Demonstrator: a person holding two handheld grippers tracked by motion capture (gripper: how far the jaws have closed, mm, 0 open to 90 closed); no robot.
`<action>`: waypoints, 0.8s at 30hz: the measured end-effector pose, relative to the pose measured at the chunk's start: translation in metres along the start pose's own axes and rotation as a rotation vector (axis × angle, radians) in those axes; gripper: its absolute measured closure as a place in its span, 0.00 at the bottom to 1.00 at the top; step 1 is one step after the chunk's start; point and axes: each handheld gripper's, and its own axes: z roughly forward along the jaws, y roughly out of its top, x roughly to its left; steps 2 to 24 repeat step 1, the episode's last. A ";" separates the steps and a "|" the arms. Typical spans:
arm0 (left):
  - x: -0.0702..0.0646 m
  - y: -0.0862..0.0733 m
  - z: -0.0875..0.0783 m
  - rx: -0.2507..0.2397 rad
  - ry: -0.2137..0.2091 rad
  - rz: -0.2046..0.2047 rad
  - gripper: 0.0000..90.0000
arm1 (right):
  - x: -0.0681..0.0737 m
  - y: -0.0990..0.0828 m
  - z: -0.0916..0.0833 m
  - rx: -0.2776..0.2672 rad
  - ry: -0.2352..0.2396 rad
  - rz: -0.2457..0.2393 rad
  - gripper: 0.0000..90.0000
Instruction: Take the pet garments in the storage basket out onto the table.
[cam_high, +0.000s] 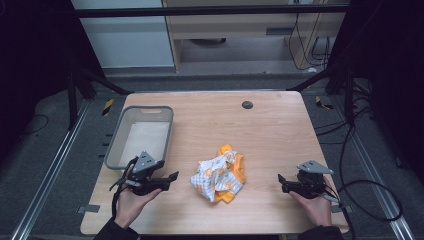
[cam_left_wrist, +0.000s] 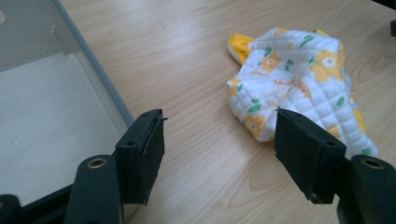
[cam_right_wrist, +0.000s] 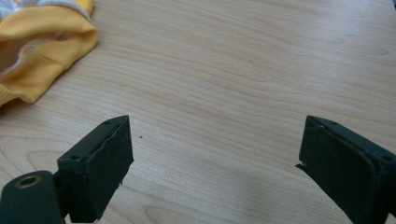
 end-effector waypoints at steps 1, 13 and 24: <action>0.001 -0.004 -0.002 0.002 0.002 -0.006 0.37 | 0.000 0.000 0.000 0.003 0.003 0.002 0.11; 0.001 -0.004 -0.002 0.002 0.002 -0.006 0.37 | 0.000 0.000 0.000 0.003 0.003 0.002 0.11; 0.001 -0.004 -0.002 0.002 0.002 -0.006 0.37 | 0.000 0.000 0.000 0.003 0.003 0.002 0.11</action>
